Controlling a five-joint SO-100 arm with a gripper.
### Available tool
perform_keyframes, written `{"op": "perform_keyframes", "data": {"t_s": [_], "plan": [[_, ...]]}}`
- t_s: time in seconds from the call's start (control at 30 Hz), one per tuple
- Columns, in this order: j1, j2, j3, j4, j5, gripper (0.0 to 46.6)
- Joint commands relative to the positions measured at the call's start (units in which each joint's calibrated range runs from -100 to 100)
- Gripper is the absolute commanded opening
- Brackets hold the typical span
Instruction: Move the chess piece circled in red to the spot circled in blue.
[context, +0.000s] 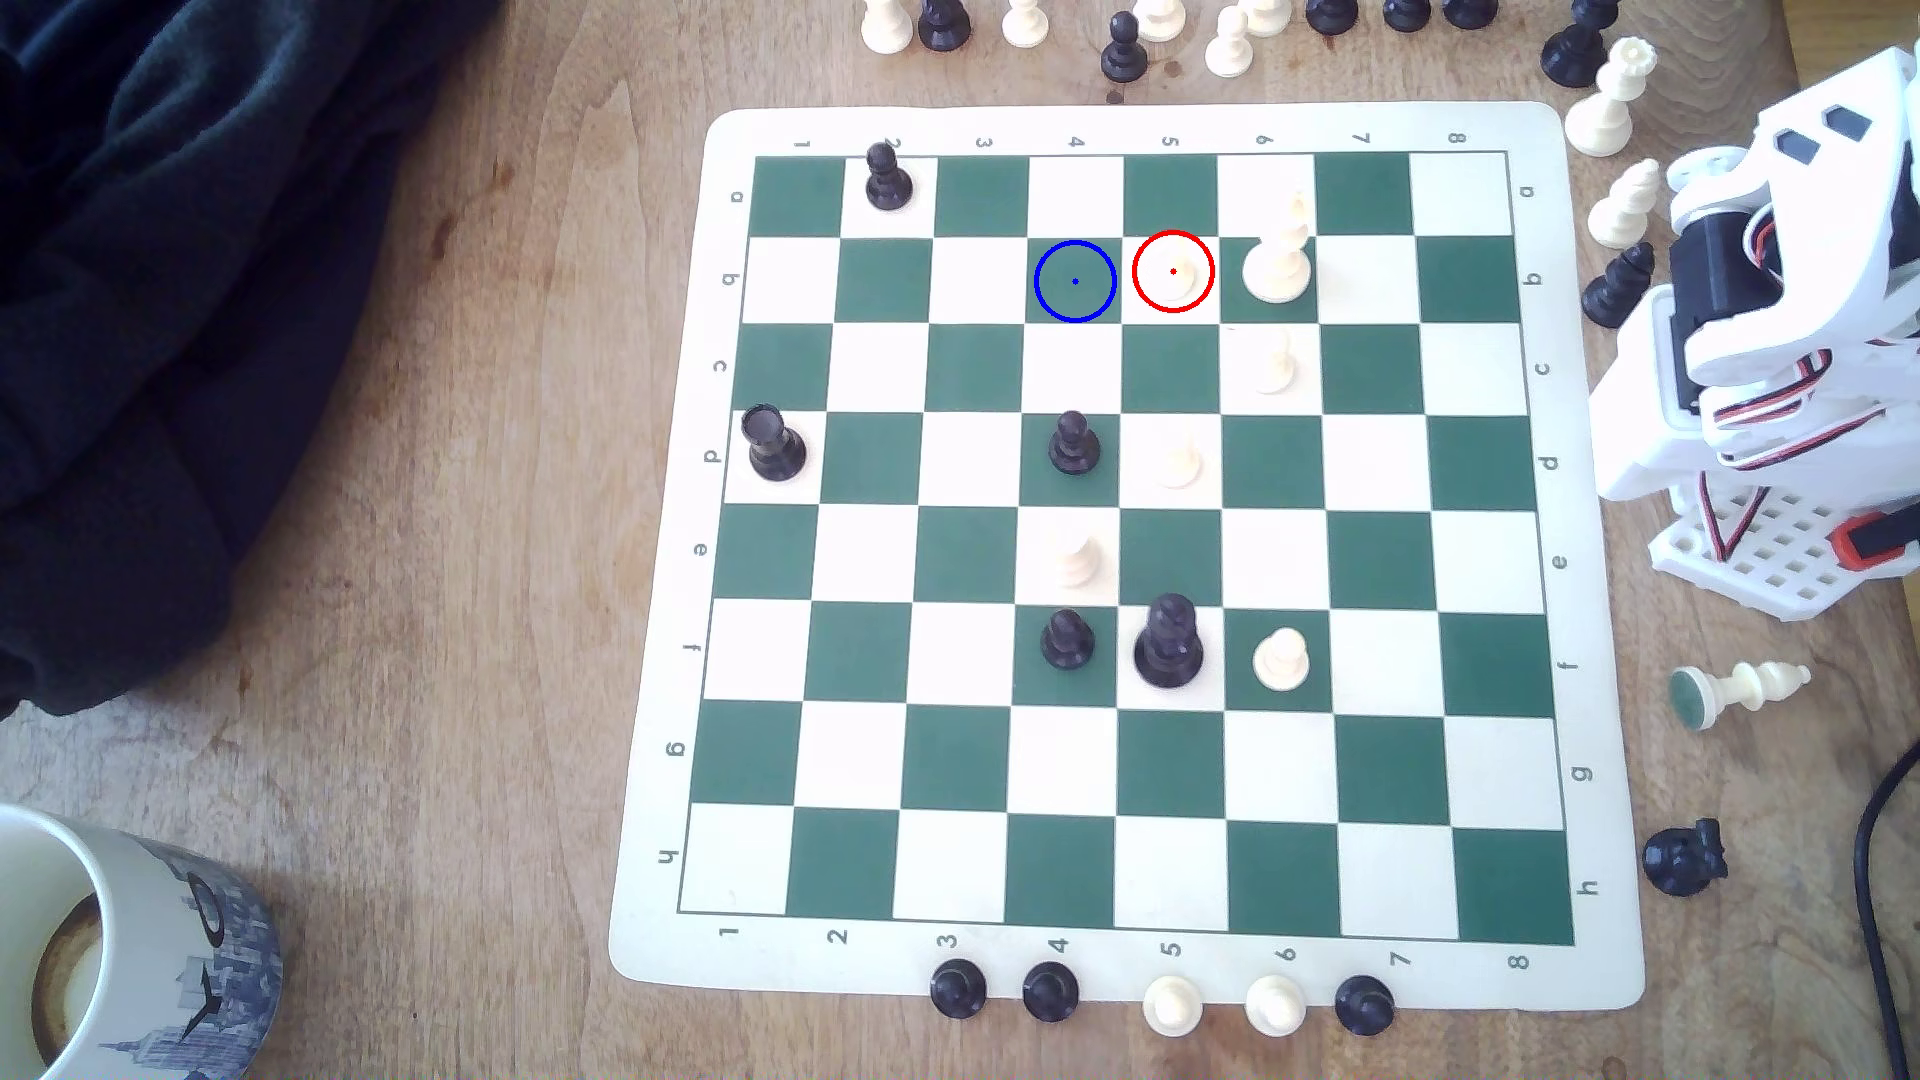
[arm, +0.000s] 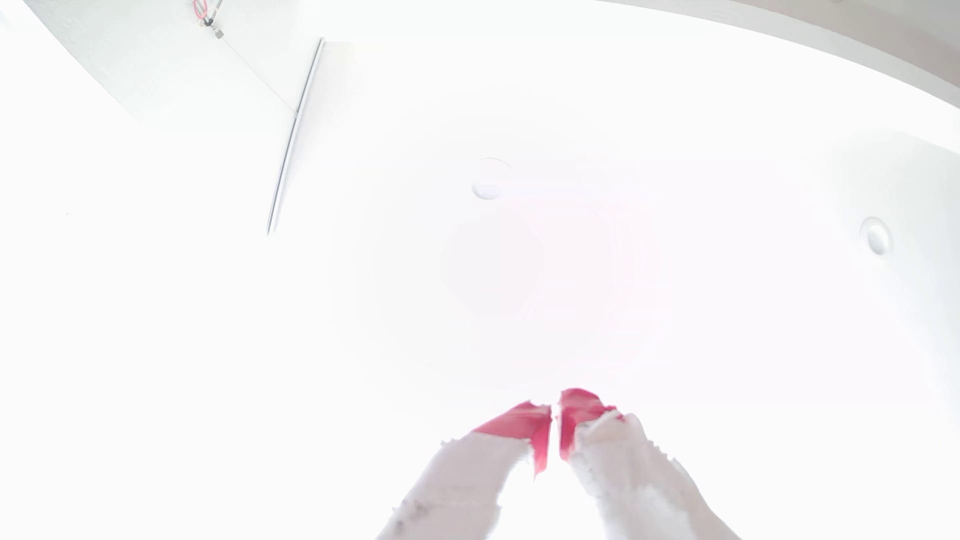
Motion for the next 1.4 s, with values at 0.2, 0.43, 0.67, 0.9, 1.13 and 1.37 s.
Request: {"op": "perform_keyframes", "data": {"t_s": [0.2, 0.43, 0.67, 0.9, 1.13, 1.37], "plan": [[3.4, -0.1, 1.3, 1.4, -0.1, 0.2], [3.6, -0.1, -1.8, 17.9, -0.1, 0.2], [5.7, -0.1, -14.1, 51.7, -0.4, 0.2], [9.9, 0.0, -20.8, 79.6, -0.4, 0.2], [16.8, 0.0, -28.5, 121.2, -0.7, 0.2], [18.4, 13.6, -42.5, 145.8, -8.0, 0.3]]}}
